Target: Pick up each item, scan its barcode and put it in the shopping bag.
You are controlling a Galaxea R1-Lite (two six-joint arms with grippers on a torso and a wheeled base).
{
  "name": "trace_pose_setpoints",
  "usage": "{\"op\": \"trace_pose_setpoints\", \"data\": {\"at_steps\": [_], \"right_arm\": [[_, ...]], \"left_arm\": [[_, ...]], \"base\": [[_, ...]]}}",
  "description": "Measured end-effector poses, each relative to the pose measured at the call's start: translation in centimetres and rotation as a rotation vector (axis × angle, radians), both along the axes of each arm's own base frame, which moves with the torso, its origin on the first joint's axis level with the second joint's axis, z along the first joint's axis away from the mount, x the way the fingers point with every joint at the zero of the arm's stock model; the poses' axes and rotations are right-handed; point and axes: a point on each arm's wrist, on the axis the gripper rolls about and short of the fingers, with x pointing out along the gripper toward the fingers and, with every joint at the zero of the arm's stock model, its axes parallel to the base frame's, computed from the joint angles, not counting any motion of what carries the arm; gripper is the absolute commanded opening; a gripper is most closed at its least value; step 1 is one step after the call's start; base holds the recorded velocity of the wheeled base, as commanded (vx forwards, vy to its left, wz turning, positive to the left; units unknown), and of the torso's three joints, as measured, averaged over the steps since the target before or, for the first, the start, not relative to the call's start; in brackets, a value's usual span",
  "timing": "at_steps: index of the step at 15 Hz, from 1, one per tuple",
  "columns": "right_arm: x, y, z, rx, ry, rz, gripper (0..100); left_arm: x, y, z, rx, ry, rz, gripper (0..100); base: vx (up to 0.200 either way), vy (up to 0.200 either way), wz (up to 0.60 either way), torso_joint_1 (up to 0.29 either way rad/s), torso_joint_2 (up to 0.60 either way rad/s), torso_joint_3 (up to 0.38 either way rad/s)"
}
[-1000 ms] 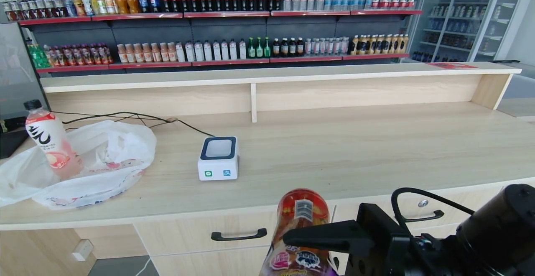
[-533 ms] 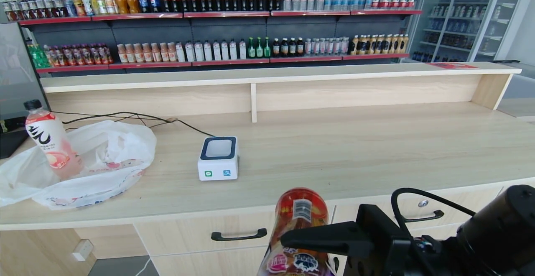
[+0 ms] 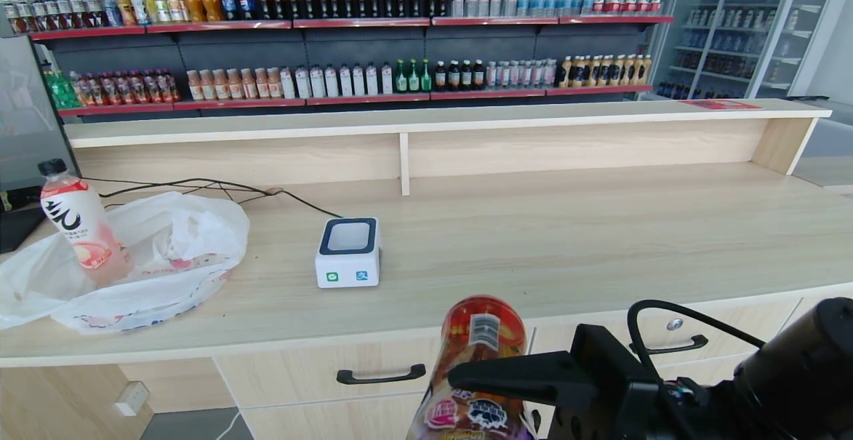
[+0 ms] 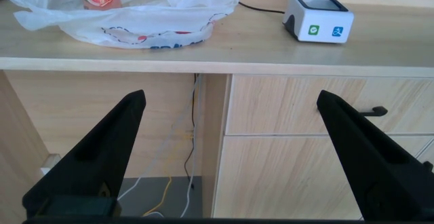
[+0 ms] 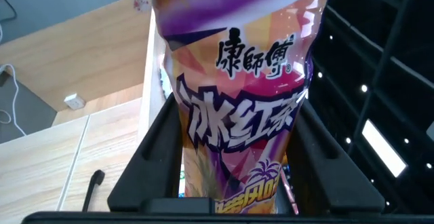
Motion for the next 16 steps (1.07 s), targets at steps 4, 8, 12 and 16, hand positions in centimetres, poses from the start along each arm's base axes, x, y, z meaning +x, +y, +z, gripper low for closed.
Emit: {"op": "trace_pose_setpoints", "data": {"at_steps": [4, 8, 12, 16], "right_arm": [[-0.3, 0.2, 0.1, 0.006, 0.021, -0.009, 0], [-0.8, 0.1, 1.4, 0.075, 0.1, -0.075, 0], [-1.3, -0.4, 2.4, 0.132, 0.169, -0.107, 0], [-0.9, -0.2, 2.6, 0.155, 0.234, -0.13, 0]], "left_arm": [[0.0, 0.0, 0.0, -0.001, 0.0, 0.0, 100], [0.0, 0.0, 0.0, -0.001, 0.0, 0.0, 100], [0.0, 0.0, 0.0, -0.001, 0.002, 0.0, 100], [0.0, 0.0, 0.0, -0.001, 0.004, 0.0, 100]], "base": [[0.0, 0.0, 0.0, 0.0, 0.0, 0.0], [0.0, 0.0, 0.0, 0.0, 0.0, 0.0], [0.0, 0.0, 0.0, 0.0, 0.0, 0.0], [0.0, 0.0, 0.0, 0.0, 0.0, 0.0]]}}
